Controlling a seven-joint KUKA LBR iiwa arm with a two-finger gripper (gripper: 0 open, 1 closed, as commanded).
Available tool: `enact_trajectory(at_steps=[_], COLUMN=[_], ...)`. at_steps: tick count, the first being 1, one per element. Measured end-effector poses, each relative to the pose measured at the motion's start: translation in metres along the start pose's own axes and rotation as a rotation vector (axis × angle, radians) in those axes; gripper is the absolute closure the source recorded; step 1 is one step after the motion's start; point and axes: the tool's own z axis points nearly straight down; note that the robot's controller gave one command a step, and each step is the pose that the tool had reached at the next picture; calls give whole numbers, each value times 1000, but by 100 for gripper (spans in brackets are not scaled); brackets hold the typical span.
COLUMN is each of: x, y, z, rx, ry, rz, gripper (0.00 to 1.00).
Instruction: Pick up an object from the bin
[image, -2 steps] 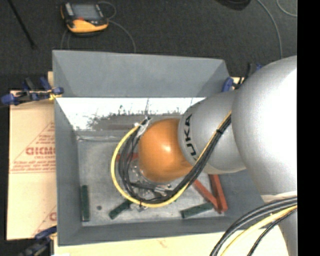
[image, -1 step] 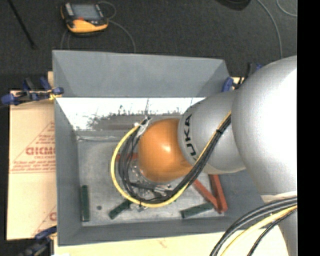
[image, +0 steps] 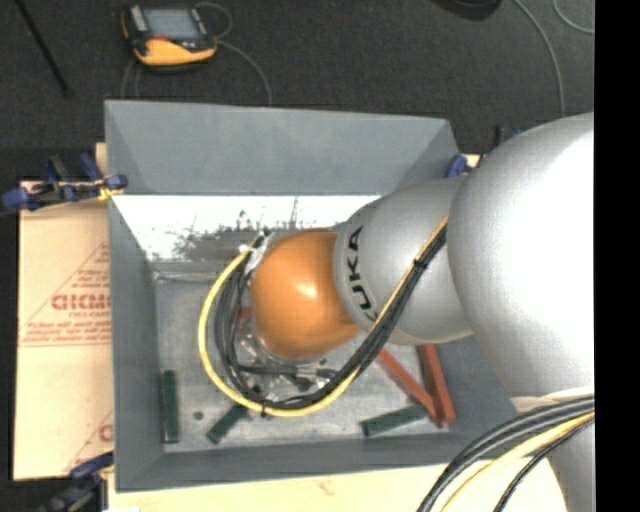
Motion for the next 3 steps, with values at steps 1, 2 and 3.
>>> enact_trajectory(at_steps=[1, 2, 3], x=[-18, -17, -17], y=[1, 1, 1], z=[-90, -90, -90], rx=[-15, -16, -16], ry=[-19, -18, -18], rz=[-246, -244, -242], gripper=[100, 100, 100])
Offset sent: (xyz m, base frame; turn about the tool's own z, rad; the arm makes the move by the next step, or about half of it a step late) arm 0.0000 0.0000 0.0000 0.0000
